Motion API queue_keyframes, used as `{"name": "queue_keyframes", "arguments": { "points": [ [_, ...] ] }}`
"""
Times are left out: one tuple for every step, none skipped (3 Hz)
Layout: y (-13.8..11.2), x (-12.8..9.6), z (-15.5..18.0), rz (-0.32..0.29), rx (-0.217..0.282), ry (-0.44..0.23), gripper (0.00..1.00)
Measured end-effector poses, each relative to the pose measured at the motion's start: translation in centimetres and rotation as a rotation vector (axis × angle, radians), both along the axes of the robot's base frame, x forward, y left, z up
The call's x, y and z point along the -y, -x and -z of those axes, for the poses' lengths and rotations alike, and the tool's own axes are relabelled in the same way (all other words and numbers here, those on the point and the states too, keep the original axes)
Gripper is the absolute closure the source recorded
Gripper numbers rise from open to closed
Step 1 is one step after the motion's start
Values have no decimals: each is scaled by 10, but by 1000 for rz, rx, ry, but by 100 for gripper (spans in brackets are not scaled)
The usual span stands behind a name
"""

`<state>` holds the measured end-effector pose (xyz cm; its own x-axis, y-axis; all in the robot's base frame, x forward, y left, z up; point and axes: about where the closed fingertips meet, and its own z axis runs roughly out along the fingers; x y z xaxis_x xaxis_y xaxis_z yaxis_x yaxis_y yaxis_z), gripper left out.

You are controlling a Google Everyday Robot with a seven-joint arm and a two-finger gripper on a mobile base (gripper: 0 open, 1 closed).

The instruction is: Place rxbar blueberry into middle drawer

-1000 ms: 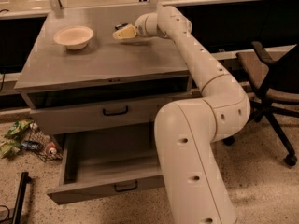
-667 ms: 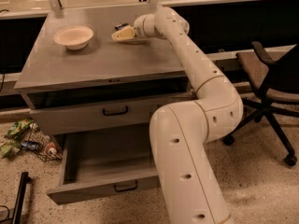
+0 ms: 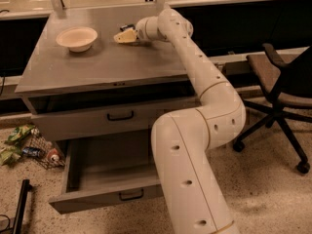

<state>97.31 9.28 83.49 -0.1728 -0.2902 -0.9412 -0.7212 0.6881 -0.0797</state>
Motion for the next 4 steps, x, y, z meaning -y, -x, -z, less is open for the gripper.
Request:
{"name": "queue_keyframes", "arguments": {
  "points": [
    [2,-4,5,-11,-15,-4,41],
    [2,-6,8,-15,-27,-12,65],
    [11,-12,-4,-67,-10,-28,88],
    [37,-22,-27,-196,59,18,100]
  ]
}}
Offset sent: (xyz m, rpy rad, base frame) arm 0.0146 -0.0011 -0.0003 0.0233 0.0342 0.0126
